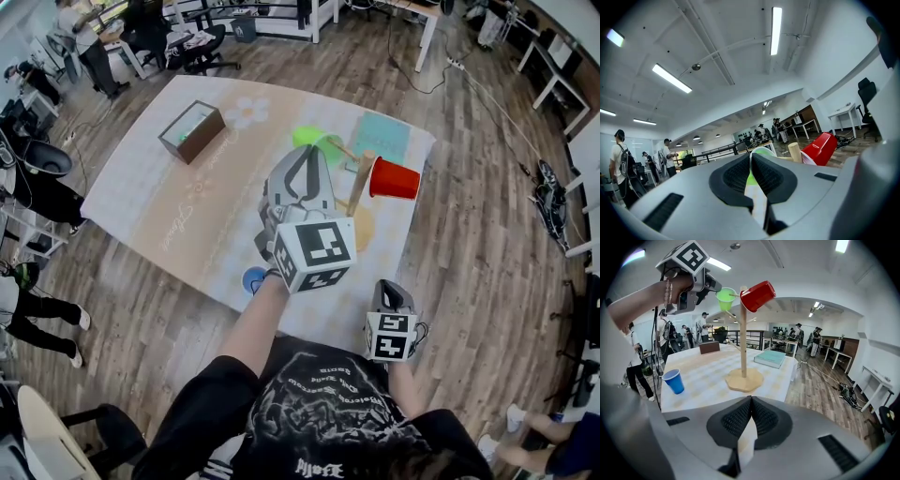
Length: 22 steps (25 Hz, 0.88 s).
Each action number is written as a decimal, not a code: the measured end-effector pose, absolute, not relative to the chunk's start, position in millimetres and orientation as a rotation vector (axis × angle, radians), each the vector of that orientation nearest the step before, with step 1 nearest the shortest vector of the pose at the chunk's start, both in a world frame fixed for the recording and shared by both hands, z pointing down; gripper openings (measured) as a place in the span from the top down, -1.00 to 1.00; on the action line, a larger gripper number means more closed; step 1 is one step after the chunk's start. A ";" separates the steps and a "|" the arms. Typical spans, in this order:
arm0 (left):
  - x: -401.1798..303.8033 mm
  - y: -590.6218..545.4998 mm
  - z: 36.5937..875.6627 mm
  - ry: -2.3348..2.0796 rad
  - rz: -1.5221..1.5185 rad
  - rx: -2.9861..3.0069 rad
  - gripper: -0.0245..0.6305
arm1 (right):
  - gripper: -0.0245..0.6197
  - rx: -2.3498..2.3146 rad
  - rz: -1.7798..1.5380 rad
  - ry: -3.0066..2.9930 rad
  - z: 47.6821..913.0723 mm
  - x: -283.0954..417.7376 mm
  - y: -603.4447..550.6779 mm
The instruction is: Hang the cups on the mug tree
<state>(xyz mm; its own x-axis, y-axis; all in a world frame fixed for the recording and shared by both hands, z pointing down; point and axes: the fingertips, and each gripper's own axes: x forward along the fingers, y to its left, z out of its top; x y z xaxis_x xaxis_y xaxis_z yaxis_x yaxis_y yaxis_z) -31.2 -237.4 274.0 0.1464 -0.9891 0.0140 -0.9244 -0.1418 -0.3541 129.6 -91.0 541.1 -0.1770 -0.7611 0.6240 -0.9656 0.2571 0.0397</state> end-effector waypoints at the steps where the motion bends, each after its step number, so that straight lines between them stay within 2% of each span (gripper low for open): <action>1: -29.8 -237.4 273.8 1.855 -0.357 -2.167 0.83 | 0.90 1.560 0.504 -2.001 541.1 129.0 -91.4; 22: -2.3 -213.2 284.4 1.746 -0.347 -2.190 0.83 | 0.90 1.546 0.501 -1.999 545.8 127.0 -85.5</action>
